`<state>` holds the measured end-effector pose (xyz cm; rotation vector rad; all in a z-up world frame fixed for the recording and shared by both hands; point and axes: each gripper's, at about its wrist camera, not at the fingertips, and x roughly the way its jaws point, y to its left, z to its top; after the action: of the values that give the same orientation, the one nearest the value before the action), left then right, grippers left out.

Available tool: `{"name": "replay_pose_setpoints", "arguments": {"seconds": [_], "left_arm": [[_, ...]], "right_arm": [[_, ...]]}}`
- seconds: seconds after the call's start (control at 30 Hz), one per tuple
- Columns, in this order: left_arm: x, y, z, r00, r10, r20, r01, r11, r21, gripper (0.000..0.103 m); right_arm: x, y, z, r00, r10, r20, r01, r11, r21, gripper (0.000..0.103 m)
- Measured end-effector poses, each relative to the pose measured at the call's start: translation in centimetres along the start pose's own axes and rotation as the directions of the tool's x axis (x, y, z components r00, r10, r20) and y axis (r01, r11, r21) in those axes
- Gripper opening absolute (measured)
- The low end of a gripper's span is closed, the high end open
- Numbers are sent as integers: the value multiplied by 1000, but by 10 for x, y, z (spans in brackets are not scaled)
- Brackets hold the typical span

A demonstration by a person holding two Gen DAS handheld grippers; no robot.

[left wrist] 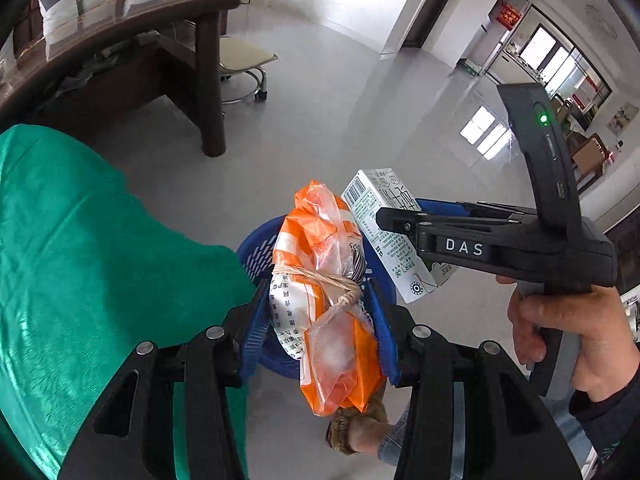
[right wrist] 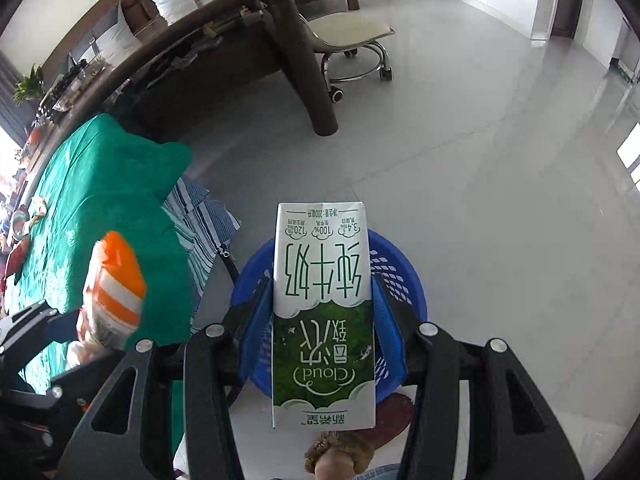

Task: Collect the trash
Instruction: 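Open both tools to drop the orange bag and milk carton into the basket, then move both open tools back over the table toward the red packet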

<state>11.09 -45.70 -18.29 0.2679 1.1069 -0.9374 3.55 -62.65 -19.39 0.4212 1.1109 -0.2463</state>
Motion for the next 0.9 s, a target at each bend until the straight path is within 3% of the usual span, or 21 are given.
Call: {"name": "replay_pose_setpoints", "arguments": {"seconds": [0.27,0.33,0.37,0.5,0.73,0.9], "left_arm": [[24,-4,9,1000,15,-13,-15,1000,23,50],[27,-5,11,1000,20,-2,-20,999,35,80],[27,-5,12,999,32,17,-33,999,34,84],[21,0,17,998,53,33,-53,998,14,85],[-50,6,-5,985,96,145,-97,995,0,93],[-112,45,-57,956,208,208,-204,978,-40,98]], "right_arm": [[13,-19,2,999,47,-13,-46,996,77,50],[15,-27,2,997,70,-15,-68,992,102,68],[16,-31,2,996,84,-12,-82,989,125,74],[9,-39,3,996,87,15,-88,983,162,75],[-19,-30,1,995,22,100,-35,992,124,81],[-45,4,4,975,-78,210,75,997,23,88]]}}
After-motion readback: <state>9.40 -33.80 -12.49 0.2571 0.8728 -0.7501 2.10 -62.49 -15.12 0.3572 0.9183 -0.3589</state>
